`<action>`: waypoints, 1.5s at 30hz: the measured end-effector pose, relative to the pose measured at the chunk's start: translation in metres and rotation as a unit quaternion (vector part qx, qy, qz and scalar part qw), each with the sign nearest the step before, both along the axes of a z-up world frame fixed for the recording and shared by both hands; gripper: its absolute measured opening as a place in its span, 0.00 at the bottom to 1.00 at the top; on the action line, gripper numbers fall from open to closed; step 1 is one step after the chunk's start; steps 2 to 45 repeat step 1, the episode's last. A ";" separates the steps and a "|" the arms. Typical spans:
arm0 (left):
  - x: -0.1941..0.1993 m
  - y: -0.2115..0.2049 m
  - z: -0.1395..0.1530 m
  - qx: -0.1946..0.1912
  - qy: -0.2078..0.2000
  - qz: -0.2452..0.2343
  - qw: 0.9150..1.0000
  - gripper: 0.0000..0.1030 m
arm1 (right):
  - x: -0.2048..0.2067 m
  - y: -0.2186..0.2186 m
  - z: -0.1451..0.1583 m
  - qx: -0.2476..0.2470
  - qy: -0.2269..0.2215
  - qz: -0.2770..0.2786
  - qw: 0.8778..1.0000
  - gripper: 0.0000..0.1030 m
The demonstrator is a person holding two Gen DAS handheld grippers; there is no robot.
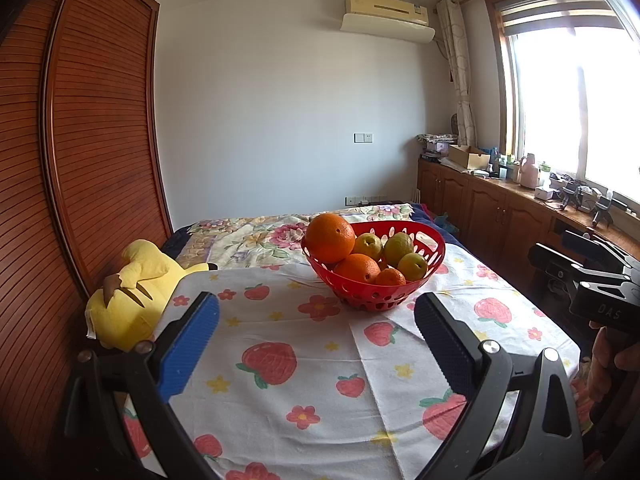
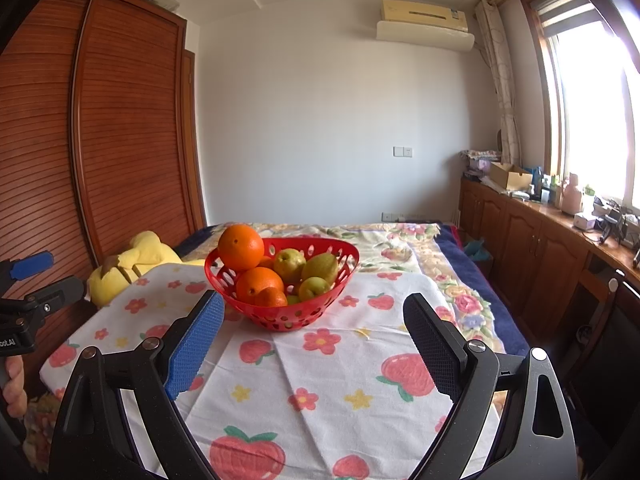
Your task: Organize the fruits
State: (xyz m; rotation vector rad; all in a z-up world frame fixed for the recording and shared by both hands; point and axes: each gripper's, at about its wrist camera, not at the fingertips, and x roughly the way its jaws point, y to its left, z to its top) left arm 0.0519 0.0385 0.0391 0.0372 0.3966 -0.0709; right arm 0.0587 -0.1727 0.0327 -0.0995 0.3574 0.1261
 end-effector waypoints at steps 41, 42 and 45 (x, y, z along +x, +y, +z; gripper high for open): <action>0.000 0.000 0.000 0.000 0.000 -0.001 1.000 0.96 | 0.000 0.000 0.000 0.000 0.000 0.000 1.000 0.90; 0.000 0.000 0.000 0.000 0.000 -0.001 1.000 0.96 | 0.000 0.000 0.000 0.000 0.000 0.000 1.000 0.90; 0.000 0.000 0.000 0.000 0.000 -0.001 1.000 0.96 | 0.000 0.000 0.000 0.000 0.000 0.000 1.000 0.90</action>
